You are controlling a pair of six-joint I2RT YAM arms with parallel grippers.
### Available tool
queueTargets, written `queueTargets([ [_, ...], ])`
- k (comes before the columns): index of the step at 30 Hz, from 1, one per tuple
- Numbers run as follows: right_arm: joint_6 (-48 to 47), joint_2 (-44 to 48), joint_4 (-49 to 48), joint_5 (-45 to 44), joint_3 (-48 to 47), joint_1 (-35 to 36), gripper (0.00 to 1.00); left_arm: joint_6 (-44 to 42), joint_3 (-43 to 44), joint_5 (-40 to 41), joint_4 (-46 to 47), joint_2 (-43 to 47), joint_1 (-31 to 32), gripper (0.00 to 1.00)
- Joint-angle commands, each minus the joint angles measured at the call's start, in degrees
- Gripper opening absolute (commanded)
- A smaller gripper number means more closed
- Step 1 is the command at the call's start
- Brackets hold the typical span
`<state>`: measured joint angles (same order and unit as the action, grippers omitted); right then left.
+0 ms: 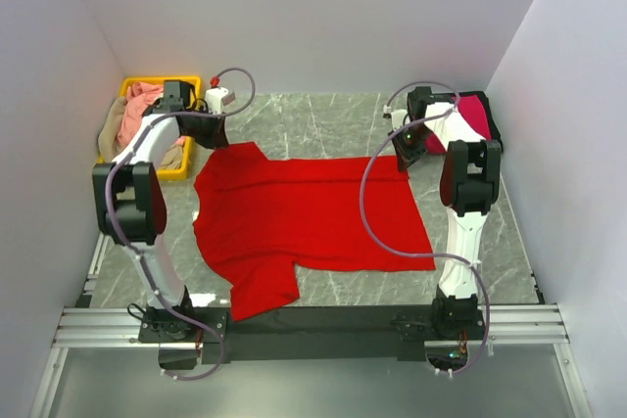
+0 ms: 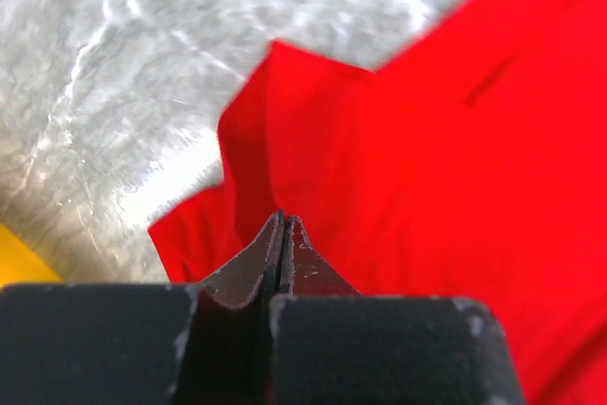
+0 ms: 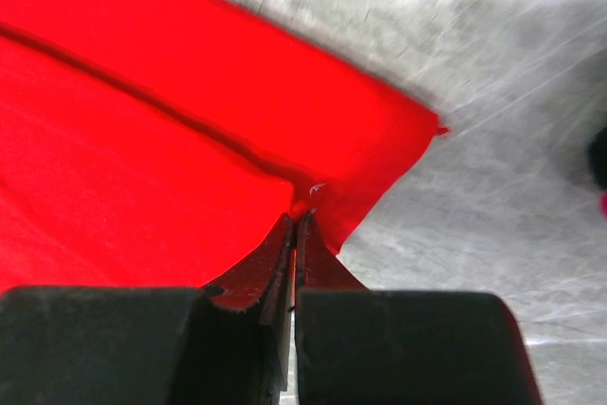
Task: Fold and stack the t-shirts
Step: Fold the tshirt
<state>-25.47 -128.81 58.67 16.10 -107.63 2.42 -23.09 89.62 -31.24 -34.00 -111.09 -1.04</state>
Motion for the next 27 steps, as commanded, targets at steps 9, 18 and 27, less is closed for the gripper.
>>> queueTargets([
  [9, -3.3, 8.0, -1.6, -0.5, 8.1, -0.2, 0.0, -24.1, -13.6, -9.6, -20.8, 15.4, 0.0, 0.0],
  [18, -3.5, 9.4, -2.7, -2.5, 13.6, -0.1, 0.05, -37.4, -33.4, -5.8, -23.0, 27.9, 0.6, 0.01],
  [27, -4.4, 12.6, -0.1, -1.6, 11.9, -0.3, 0.41, -32.6, -33.0, -7.3, -21.9, 30.0, 1.3, 0.5],
])
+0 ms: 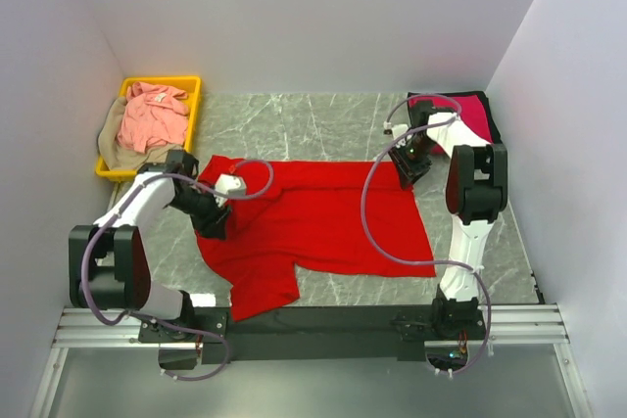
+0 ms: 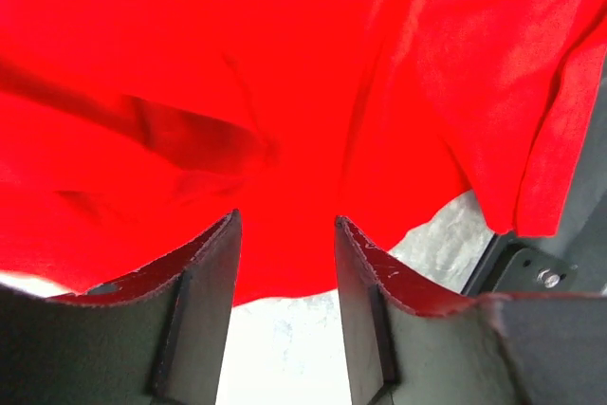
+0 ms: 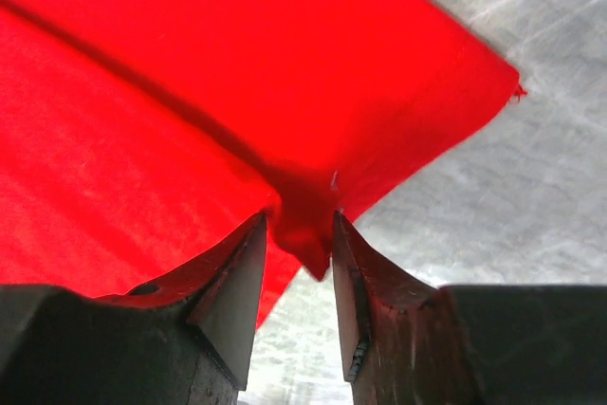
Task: Fold and stack the t-shirts
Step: Fold the tshirt
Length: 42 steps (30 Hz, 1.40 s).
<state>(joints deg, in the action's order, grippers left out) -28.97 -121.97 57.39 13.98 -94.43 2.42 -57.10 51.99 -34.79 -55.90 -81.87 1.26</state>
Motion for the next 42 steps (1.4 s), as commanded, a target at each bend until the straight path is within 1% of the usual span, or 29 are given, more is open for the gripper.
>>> queueTargets([
  [1, -1.2, 6.0, 2.1, 1.1, -2.0, -0.2, 0.41, 4.3, 7.7, -4.8, 0.0, -0.2, -1.2, 0.5],
  [2, -1.1, 6.3, 2.4, 1.9, -2.9, -0.2, 0.42, 6.0, 9.3, -5.5, 0.5, -2.3, -1.2, 0.5],
  [3, -0.9, 6.6, 2.1, 2.5, -3.2, -0.3, 0.42, 8.2, 10.6, -6.0, 2.4, -3.2, -1.2, 0.59],
  [4, -0.6, 6.8, 1.9, 2.9, -3.5, -0.3, 0.42, 15.2, 12.4, -5.0, 7.7, -4.1, -1.2, 0.61],
  [5, -0.4, 7.2, 1.5, 3.7, -3.7, -0.2, 0.42, 17.7, 13.4, -5.2, 9.7, -6.3, -1.2, 0.62],
  [6, 0.1, 7.2, 0.5, 3.6, -3.8, 0.0, 0.42, 19.8, 14.4, -4.9, 11.8, -7.5, -1.2, 0.7],
  [7, 0.7, 6.8, 0.5, 3.6, -4.0, 0.4, 0.42, 25.6, 15.8, -3.3, 14.3, -8.9, -1.2, 0.72],
  [9, 1.0, 5.2, 1.1, 3.4, -5.5, 0.8, 0.41, 28.3, 18.1, -3.3, 16.7, -13.8, -1.2, 0.72],
  [10, 1.5, 4.6, 1.3, 3.4, -5.8, 1.1, 0.4, 31.6, 19.6, -1.7, 17.7, -15.4, -1.1, 0.72],
  [12, 1.6, 3.2, 1.4, 3.4, -6.6, 1.4, 0.39, 32.8, 21.3, -1.8, 18.5, -19.5, -1.0, 0.68],
  [13, 1.8, 2.9, 1.3, 3.3, -6.6, 1.5, 0.38, 34.0, 22.2, -1.4, 19.1, -20.3, -0.6, 0.64],
  [14, 2.0, 2.7, 1.2, 3.3, -6.6, 1.5, 0.38, 34.3, 22.6, -1.2, 19.4, -21.7, -0.6, 0.62],
  [15, 2.3, 2.6, 1.0, 3.1, -6.6, 1.5, 0.38, 34.4, 23.5, -1.2, 19.3, -22.2, -0.3, 0.56],
  [19, 2.2, 3.1, 0.4, 2.2, -5.2, 1.5, 0.37, 33.7, 23.9, -2.3, 17.8, -23.1, 0.1, 0.44],
  [23, 2.2, 3.5, 0.3, 2.0, -4.0, 1.5, 0.37, 32.7, 22.5, -2.8, 16.5, -22.1, 0.2, 0.38],
  [26, 2.2, 3.6, 0.1, 1.8, -3.3, 1.5, 0.36, 32.7, 20.9, -3.4, 16.7, -20.3, 0.3, 0.38],
  [30, 2.3, 3.2, 0.3, 1.8, -3.6, 1.5, 0.36, 32.7, 19.6, -3.0, 15.6, -20.2, 0.8, 0.37],
  [32, 2.3, 3.0, 0.4, 1.8, -4.2, 1.6, 0.36, 33.1, 19.1, -1.9, 16.2, -20.5, 0.9, 0.4],
  [33, 2.3, 2.8, 0.7, 1.9, -4.5, 1.6, 0.36, 33.4, 19.0, -1.3, 16.3, -20.8, 1.1, 0.46],
  [34, 2.3, 2.7, 0.8, 1.9, -4.6, 1.5, 0.36, 33.3, 19.1, -0.8, 16.3, -21.1, 1.5, 0.48],
  [36, 2.3, 2.5, 0.8, 1.8, -5.1, 1.5, 0.36, 33.3, 19.4, -0.6, 15.9, -22.2, 1.7, 0.49],
  [42, 2.0, 3.0, 0.7, 1.1, -4.7, 1.6, 0.36, 33.6, 19.2, -0.1, 16.6, -24.0, 2.7, 0.42],
])
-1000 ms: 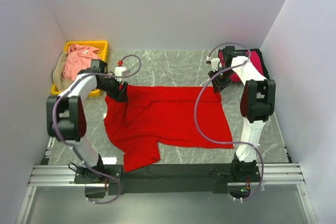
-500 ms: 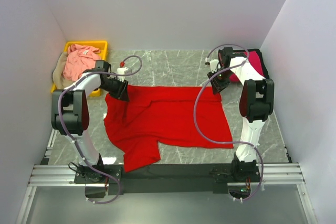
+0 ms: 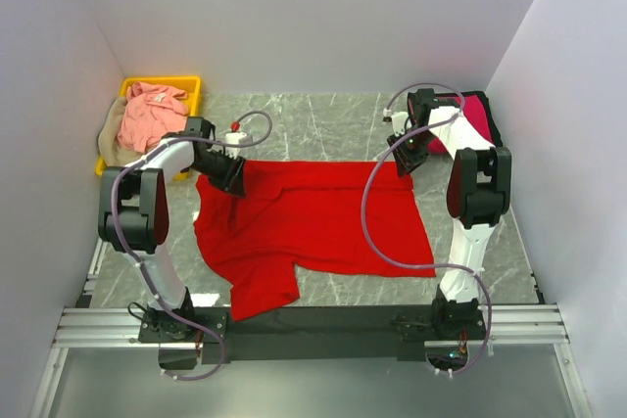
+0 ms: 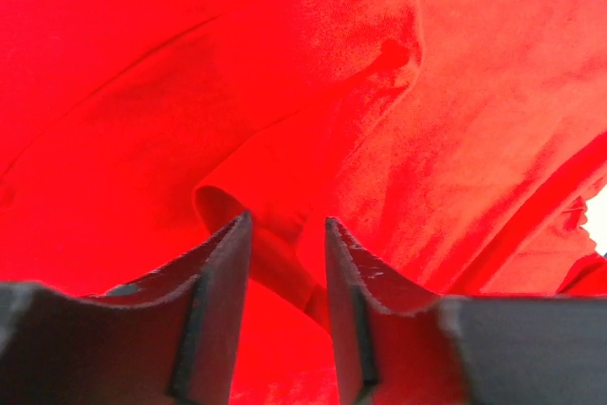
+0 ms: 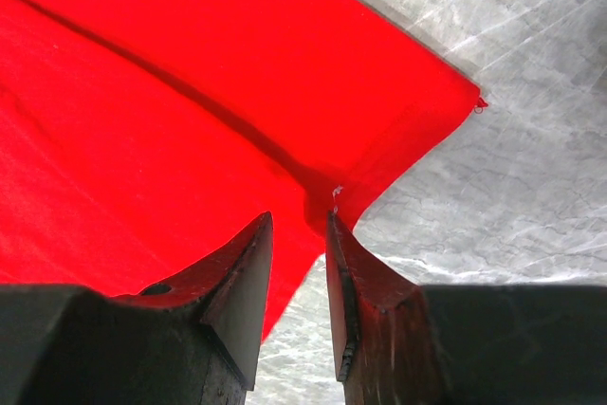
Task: Fold and stack the t-shirts
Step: Fold the tshirt
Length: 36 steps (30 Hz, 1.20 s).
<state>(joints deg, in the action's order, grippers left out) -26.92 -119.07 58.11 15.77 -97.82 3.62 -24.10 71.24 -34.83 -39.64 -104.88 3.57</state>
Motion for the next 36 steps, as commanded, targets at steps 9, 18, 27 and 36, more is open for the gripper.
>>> queueTargets([
  [9, -0.1, 1.1, -0.4, -1.2, -0.2, 0.2, 0.36, -1.7, -1.6, -2.9, -2.0, 0.6, 1.4, 0.2],
  [18, -0.1, 2.9, -1.2, -1.1, 2.1, 0.2, 0.36, -8.3, -8.1, -8.4, -6.2, 11.0, 5.6, 0.01],
  [27, -0.3, 5.2, -1.8, -1.2, 5.4, 0.2, 0.36, -8.5, -16.8, -3.7, -3.2, 14.3, 17.6, 0.44],
  [36, -0.5, 5.8, -2.6, 0.5, 4.4, 0.2, 0.32, -11.9, -12.5, -11.4, -12.3, 23.6, 15.6, 0.51],
])
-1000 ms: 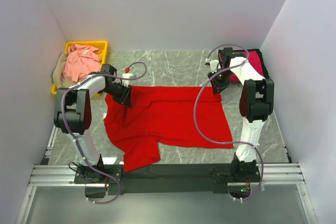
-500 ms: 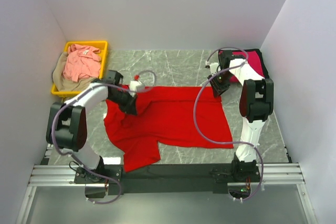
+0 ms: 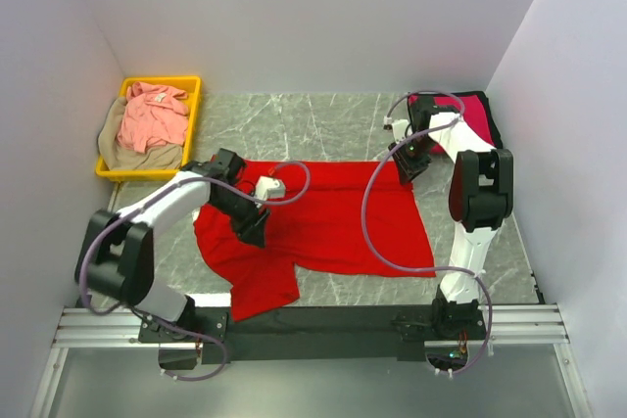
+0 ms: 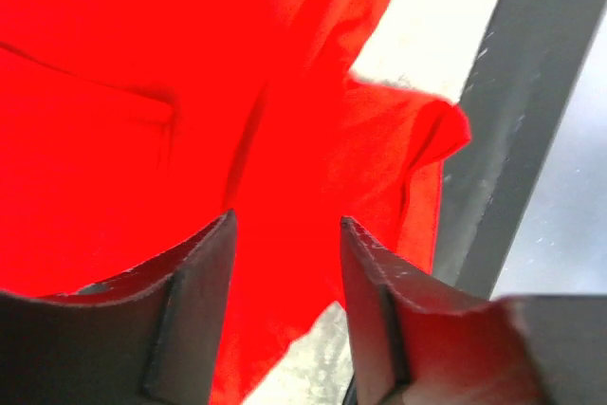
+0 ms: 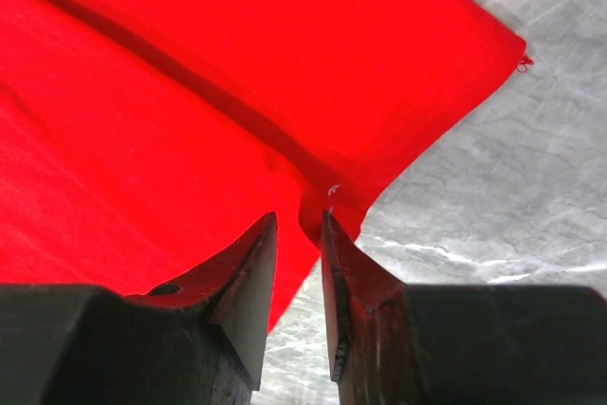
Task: Fold and stack the t-shirts
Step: Fold the tshirt
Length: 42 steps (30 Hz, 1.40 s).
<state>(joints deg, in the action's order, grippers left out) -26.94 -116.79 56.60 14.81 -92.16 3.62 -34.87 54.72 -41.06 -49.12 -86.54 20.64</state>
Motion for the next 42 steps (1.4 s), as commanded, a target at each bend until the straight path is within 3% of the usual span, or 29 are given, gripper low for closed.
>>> queueTargets([
  [1, -0.4, 3.8, -1.3, 1.9, -2.1, 0.3, 0.32, -0.3, 5.0, -5.5, -2.9, 5.0, -3.9, 0.49],
  [7, -0.7, 2.4, -2.4, 1.1, -4.7, 2.4, 0.35, 8.8, 11.9, -3.1, 3.1, -3.2, -14.7, 0.52],
  [12, 1.1, -2.0, -2.0, 0.7, -7.6, 3.4, 0.38, 14.8, 15.6, 3.9, 10.1, -9.2, -15.9, 0.57],
  [15, 0.7, -3.4, -1.2, 1.4, -7.6, 3.6, 0.39, 17.4, 18.5, 2.2, 12.8, -12.6, -15.8, 0.59],
  [30, -3.5, 0.0, 0.8, 0.9, 4.9, 4.0, 0.23, 21.4, 26.2, 0.9, 21.2, -21.3, -4.8, 0.55],
  [36, -5.1, 1.9, 2.0, 0.5, 4.4, 3.9, 0.25, 24.4, 26.7, 2.6, 23.9, -24.3, 0.1, 0.53],
  [42, -1.5, 2.2, 1.4, 1.9, -2.5, 3.9, 0.34, 24.1, 25.6, 6.8, 18.7, -27.5, 0.2, 0.46],
])
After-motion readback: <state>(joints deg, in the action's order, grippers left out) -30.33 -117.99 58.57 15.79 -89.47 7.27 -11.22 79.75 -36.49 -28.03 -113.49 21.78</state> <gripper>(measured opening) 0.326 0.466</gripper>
